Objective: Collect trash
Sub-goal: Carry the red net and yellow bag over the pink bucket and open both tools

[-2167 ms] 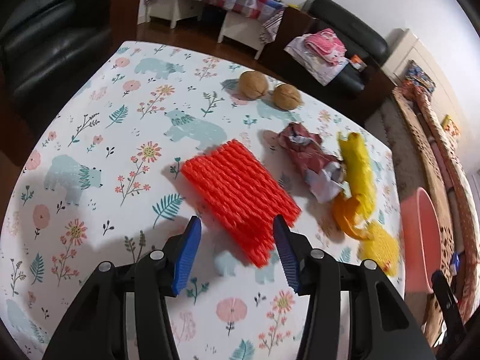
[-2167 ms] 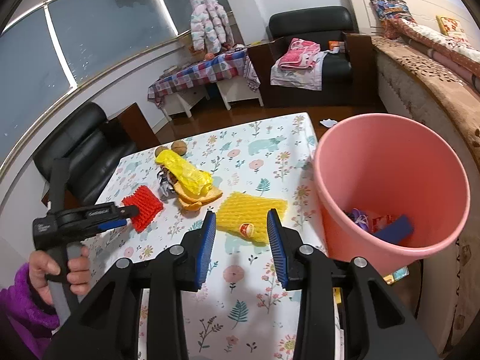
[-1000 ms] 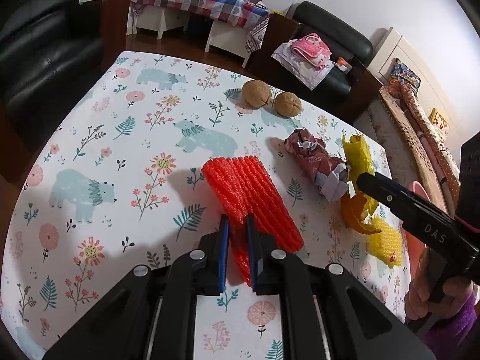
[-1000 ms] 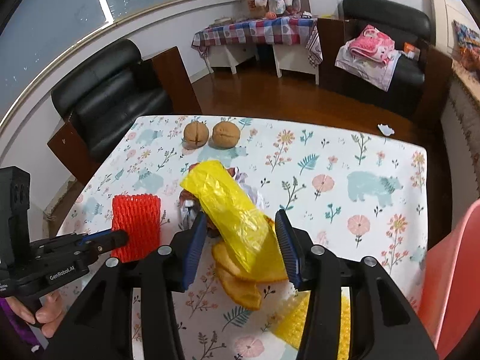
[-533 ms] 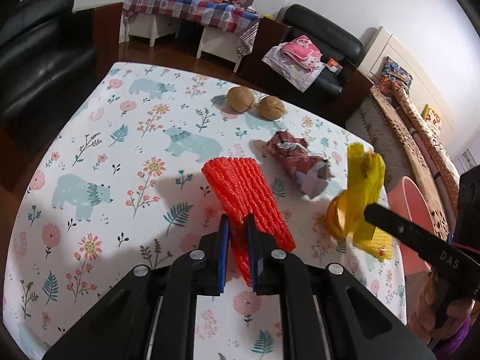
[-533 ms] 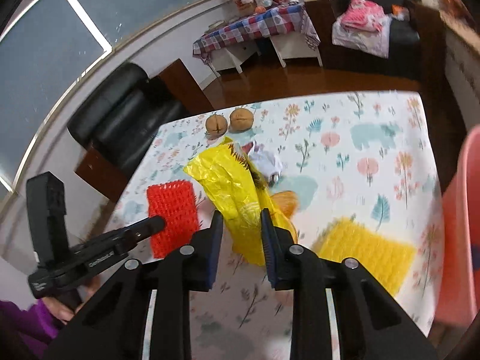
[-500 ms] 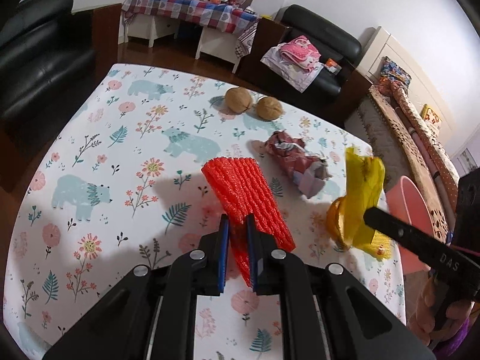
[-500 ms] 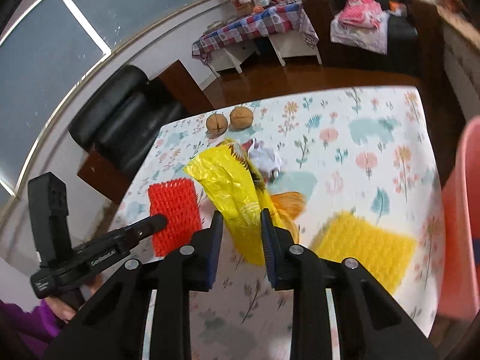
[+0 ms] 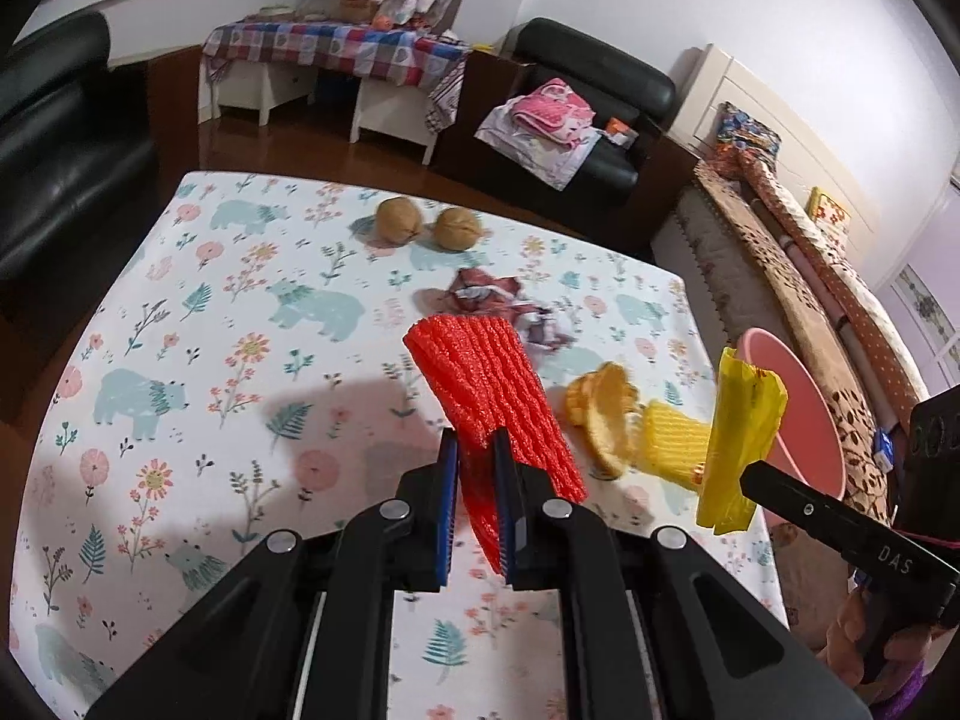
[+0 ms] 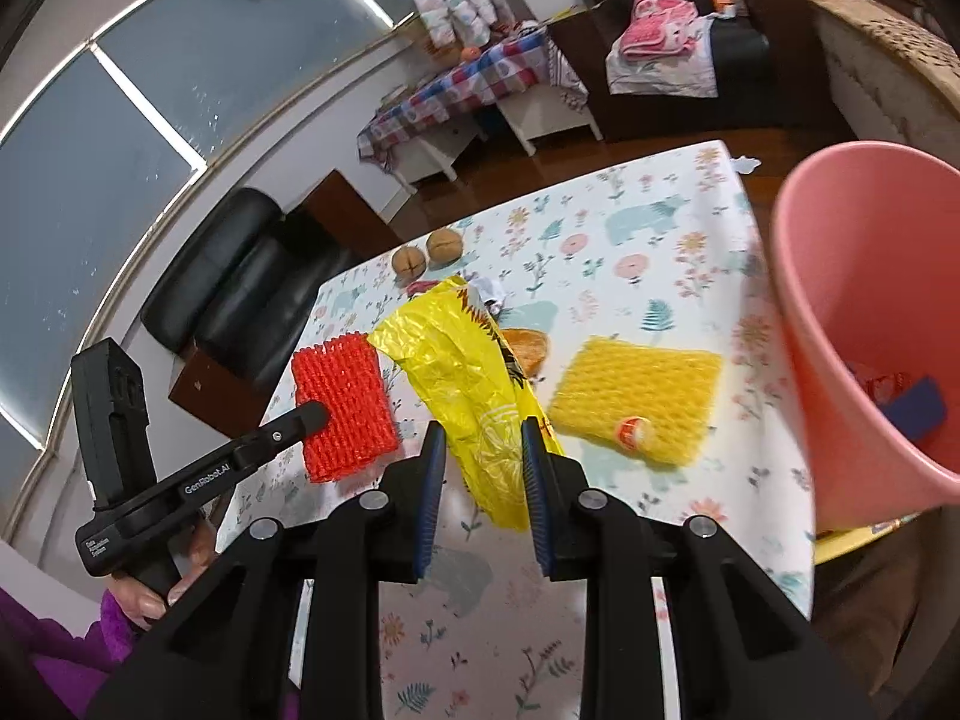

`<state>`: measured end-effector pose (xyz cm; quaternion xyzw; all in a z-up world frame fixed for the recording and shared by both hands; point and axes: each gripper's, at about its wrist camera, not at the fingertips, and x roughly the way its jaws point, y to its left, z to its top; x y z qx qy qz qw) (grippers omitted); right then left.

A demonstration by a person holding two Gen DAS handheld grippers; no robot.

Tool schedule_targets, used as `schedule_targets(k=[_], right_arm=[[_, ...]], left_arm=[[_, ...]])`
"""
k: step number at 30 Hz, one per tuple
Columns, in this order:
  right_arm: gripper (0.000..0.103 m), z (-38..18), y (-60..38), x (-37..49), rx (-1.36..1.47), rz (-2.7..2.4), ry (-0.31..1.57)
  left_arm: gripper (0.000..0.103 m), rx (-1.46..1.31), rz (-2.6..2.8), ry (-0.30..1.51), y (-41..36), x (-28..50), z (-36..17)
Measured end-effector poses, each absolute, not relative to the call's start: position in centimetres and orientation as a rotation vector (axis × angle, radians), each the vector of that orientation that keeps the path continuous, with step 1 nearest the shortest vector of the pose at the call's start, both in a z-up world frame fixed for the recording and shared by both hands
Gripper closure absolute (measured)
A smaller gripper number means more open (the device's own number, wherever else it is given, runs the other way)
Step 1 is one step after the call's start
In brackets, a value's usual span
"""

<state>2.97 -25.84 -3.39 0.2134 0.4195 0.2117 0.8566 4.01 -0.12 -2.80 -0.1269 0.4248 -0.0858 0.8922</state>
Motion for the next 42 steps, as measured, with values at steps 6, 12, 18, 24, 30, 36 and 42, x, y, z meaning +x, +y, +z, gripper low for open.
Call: schedule_targets(k=[6, 12, 18, 24, 30, 36, 42], right_arm=[[0.077, -3.3, -27.7, 2.0, 0.468, 0.414, 0.846], [0.077, -3.0, -29.5, 1.4, 0.493, 0.388, 0.809], [0.077, -3.1, -31.6, 0.8, 0.528, 0.351, 0.777], [0.077, -3.3, -34.5, 0.2, 0.557, 0.29, 0.75], [0.077, -3.3, -37.6, -0.7, 0.582, 0.2, 0.706], [0.077, -3.6, -40.9, -1.5, 0.609, 0.108, 0.677], [0.077, -3.9, -43.0, -2.0, 0.616, 0.048, 0.655]], left_arm=[[0.093, -0.234, -0.214, 0.872, -2.2, 3.5, -1.8], [0.093, -0.196, -0.244, 0.871, -4.4, 3.3, -1.0], [0.093, -0.158, -0.282, 0.872, -6.7, 3.5, -0.5], [0.093, -0.121, -0.34, 0.877, -9.5, 3.8, -0.2], [0.093, -0.084, -0.412, 0.873, -12.7, 4.3, 0.4], [0.093, -0.041, -0.487, 0.845, -16.6, 4.7, 1.6], [0.093, -0.006, -0.546, 0.848, -20.6, 5.3, 1.7]])
